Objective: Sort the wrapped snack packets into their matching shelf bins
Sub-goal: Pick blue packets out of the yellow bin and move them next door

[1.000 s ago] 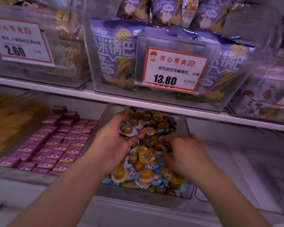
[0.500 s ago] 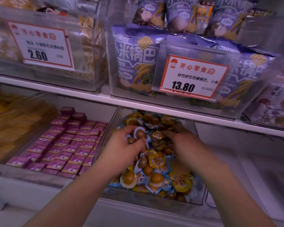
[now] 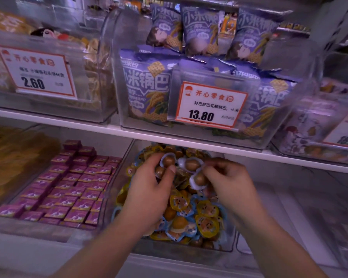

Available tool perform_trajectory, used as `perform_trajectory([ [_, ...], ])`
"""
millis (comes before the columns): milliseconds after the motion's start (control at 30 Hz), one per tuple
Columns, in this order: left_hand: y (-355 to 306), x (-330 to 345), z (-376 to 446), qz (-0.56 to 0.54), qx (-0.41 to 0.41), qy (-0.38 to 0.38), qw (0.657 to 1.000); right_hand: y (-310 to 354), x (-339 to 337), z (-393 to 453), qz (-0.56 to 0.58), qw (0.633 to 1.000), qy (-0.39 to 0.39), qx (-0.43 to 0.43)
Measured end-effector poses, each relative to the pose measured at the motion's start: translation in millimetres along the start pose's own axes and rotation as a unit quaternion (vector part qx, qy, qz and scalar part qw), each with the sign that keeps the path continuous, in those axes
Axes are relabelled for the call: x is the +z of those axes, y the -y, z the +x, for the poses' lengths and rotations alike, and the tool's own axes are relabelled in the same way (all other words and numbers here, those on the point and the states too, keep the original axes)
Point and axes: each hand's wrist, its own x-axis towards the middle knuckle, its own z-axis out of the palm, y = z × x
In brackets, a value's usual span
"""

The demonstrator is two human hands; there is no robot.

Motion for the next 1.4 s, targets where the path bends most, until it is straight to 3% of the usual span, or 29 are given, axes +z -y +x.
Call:
perform_trajectory([
  [67,-8,15,-10,0.006,0.037,-0.016,0.999,3,11,-20,0.210,0.971,0.025,0.111],
  [133,-15,33,-23,0.010,0.051,-0.001,0.999,3,17,-30,0.349,0.912,0.043,0.211],
  [233,-19,53,-39,0.084,0.078,0.071,0.991,1,11,-36,0.453,0.839,0.044,0.298],
  [300,-20,58,-45,0.147,0.095,0.107,0.979,0,1,-37,0.455,0.834,0.051,0.307],
  [433,-28,62,-47,0.071,0.093,0.156,0.981,2,-22,-36,0.382,0.885,0.069,0.258],
  [500,-32,64,-45,0.020,0.090,0.181,0.979,-1,-34,-34,0.326,0.924,0.052,0.193],
  [567,-32,65,-41,0.002,0.106,0.205,0.973,-4,-52,-34,0.306,0.940,0.022,0.151],
  [633,-27,63,-32,0.033,0.124,0.210,0.969,-11,-77,-28,0.277,0.951,-0.024,0.137],
  [733,-12,55,-17,0.126,0.145,0.181,0.965,-34,-111,-10,0.132,0.981,-0.080,0.120],
  [800,-1,48,-11,0.176,0.154,0.181,0.955,-51,-122,0,0.073,0.983,-0.072,0.151],
  [900,9,31,-4,0.236,0.160,0.205,0.936,-68,-127,10,0.085,0.977,-0.055,0.188],
  [967,14,15,0,0.274,0.172,0.211,0.922,-69,-126,14,0.037,0.986,-0.067,0.145],
  [1067,19,-15,1,0.314,0.167,0.168,0.919,-58,-117,8,-0.042,0.996,-0.081,0.000],
  [1167,19,-37,-5,0.335,0.166,0.138,0.917,-40,-94,-6,-0.175,0.969,-0.053,-0.169],
  [1267,20,-44,-13,0.348,0.162,0.154,0.911,-25,-61,-21,-0.323,0.894,0.062,-0.305],
  [1333,24,-44,-20,0.370,0.161,0.185,0.896,-22,-38,-30,-0.416,0.841,0.180,-0.295],
  [1400,29,-45,-25,0.402,0.163,0.209,0.876,-27,-22,-33,-0.528,0.771,0.242,-0.260],
])
